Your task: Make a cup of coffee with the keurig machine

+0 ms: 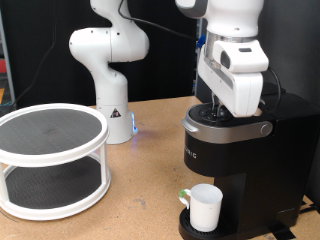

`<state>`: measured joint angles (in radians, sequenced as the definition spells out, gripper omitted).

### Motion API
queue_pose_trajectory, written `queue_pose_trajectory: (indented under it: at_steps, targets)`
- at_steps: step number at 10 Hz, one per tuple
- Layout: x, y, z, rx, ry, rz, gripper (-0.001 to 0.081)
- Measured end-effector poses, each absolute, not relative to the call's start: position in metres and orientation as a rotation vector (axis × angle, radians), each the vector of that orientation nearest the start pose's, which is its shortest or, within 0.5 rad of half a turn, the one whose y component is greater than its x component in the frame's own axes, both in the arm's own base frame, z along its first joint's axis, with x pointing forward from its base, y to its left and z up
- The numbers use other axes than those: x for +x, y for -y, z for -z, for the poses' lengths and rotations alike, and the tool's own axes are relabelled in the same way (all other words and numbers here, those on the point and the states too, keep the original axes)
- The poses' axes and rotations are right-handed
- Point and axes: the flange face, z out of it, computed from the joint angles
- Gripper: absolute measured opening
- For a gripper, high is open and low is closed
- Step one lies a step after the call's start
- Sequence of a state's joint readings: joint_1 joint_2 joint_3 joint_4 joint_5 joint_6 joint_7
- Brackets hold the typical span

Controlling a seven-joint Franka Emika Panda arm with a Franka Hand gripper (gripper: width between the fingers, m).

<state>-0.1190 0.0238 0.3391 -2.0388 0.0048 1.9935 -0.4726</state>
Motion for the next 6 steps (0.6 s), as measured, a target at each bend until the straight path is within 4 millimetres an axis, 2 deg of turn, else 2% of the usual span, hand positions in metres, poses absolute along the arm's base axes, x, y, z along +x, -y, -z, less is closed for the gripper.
queue_pose_trajectory:
  at_steps: [2, 6]
  targets:
    - [0.5406, -0.1188, -0.4255, -2.931, 1.048, -0.175, 0.0007]
    - [0.5428, -0.1188, -0.4251, -2.933, 1.044, -0.178, 0.0007]
